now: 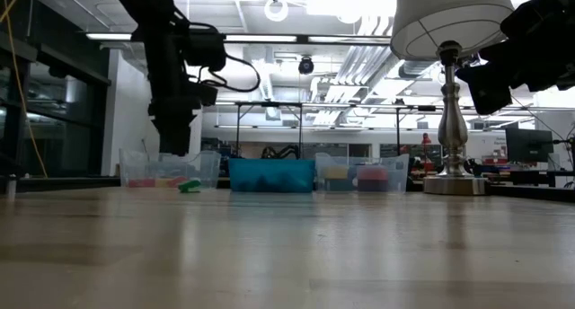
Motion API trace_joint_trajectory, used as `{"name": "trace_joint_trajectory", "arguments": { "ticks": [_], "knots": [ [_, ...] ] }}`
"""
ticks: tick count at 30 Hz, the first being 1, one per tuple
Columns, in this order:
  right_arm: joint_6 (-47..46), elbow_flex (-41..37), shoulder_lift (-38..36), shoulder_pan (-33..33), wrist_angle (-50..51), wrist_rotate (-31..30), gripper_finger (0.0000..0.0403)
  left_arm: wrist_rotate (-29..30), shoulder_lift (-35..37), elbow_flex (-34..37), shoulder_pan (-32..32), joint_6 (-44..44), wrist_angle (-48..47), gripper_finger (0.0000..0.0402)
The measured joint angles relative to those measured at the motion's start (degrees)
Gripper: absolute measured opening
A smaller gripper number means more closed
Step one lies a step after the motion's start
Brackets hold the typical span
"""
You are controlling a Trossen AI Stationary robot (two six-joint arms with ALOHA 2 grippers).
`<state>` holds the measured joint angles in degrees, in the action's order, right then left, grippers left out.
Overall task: Pick and place Stapler, Stapler remover, tape
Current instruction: Put the green stapler into the left transparent bin
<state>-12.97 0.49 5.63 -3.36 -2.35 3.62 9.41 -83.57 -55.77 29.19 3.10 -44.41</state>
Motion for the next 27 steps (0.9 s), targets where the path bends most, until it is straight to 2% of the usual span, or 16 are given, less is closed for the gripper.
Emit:
{"name": "trace_joint_trajectory", "arguments": {
  "ticks": [11, 27],
  "knots": [
    [0.0, 0.0, 0.0, 0.0, 0.0, 0.0, 0.0181, -0.6, 0.0, 5.4, 0.0, 3.6, 9.0, 0.0223],
    [0.0, 0.0, 0.0, 0.0, 0.0, 0.0, 0.0181, 0.9, 0.0, 12.8, 0.0, 1.3, 17.5, 0.0223]
  ]
}}
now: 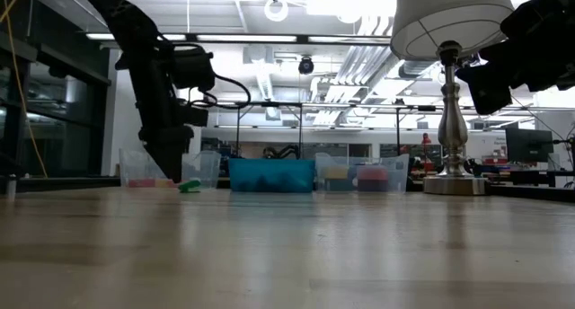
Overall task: Pick and place Stapler, Stapler remover, tape
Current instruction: Put the green stapler into the left transparent bin
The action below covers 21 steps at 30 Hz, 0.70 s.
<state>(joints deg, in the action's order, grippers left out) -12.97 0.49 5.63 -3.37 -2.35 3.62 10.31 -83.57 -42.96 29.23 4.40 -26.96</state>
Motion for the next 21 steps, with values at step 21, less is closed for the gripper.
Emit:
{"name": "trace_joint_trajectory", "arguments": {
  "ticks": [21],
  "knots": [
    [0.0, 0.0, 0.0, 0.0, 0.0, 0.0, 0.0181, 2.3, 0.0, 4.9, 0.0, -11.6, 9.1, 0.0223]
  ]
}}
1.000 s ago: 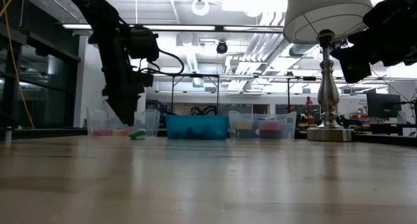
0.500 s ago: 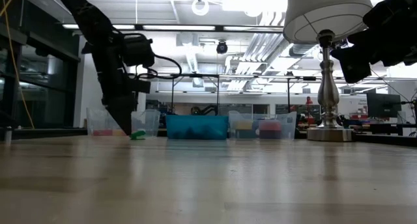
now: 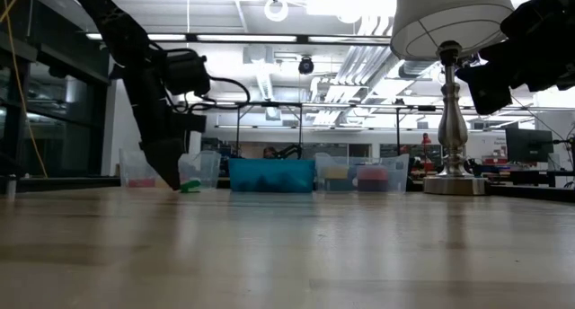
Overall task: Pick and place Stapler, Stapler remover, tape
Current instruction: Put the green stapler into the left transparent bin
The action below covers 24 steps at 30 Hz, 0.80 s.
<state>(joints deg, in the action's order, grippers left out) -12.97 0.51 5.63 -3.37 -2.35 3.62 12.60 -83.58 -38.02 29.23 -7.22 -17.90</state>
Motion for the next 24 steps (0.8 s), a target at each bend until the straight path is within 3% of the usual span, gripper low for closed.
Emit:
{"name": "trace_joint_trajectory", "arguments": {
  "ticks": [24],
  "knots": [
    [0.0, 0.0, 0.0, 0.0, 0.0, 0.0, 0.0181, 0.2, -5.6, -0.2, 0.0, 0.0, 8.2, 0.0223]
  ]
}}
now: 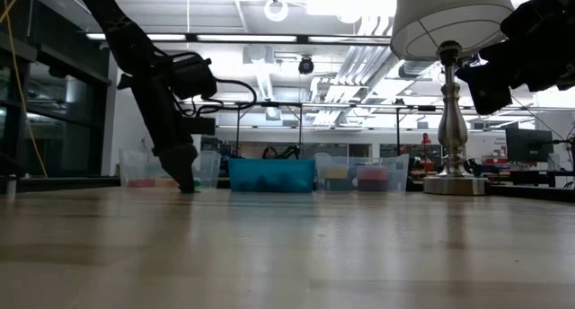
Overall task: Pick and place Stapler, Stapler remover, tape
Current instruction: Put the green stapler into the left transparent bin
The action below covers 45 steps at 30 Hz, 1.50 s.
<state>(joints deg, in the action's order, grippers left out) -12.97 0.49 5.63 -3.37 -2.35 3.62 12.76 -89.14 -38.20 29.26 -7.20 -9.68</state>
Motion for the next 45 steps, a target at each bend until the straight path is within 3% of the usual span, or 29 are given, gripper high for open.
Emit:
{"name": "trace_joint_trajectory", "arguments": {
  "ticks": [6, 16, 23, 29, 34, 37, 42, 45],
  "knots": [
    [0.0, 0.0, 0.0, 0.0, 0.0, 0.0, 0.0181, -1.0, 0.0, 0.0, 0.0, 0.3, -0.4, 0.0197],
    [0.0, 0.0, 0.0, 0.0, 0.0, 0.0, 0.0181, -3.9, -0.1, 0.1, 0.0, 1.5, -0.8, 0.0069],
    [0.0, 0.0, 0.0, 0.0, 0.0, 0.0, 0.0181, -9.9, 2.2, 0.2, 0.1, 1.3, -2.1, 0.0067],
    [0.0, 0.0, 0.0, 0.0, 0.0, 0.0, 0.0181, -15.7, 10.1, -2.9, 0.0, 0.5, -12.7, 0.0067],
    [0.0, 0.0, 0.0, 0.0, 0.0, 0.0, 0.0181, -12.7, 17.4, -6.9, 0.0, -0.1, -19.9, 0.0074],
    [0.0, 0.0, 0.0, 0.0, 0.0, 0.0, 0.0181, -6.5, 20.6, -8.9, 0.0, -0.1, -22.7, 0.0077],
    [0.0, 0.0, 0.0, 0.0, 0.0, 0.0, 0.0181, 3.1, 22.3, -11.0, 0.0, 0.0, -23.7, 0.0079],
    [0.0, 0.0, 0.0, 0.0, 0.0, 0.0, 0.0181, 4.6, 21.6, -11.0, 1.5, 0.8, -23.6, 0.0079]
  ]
}}
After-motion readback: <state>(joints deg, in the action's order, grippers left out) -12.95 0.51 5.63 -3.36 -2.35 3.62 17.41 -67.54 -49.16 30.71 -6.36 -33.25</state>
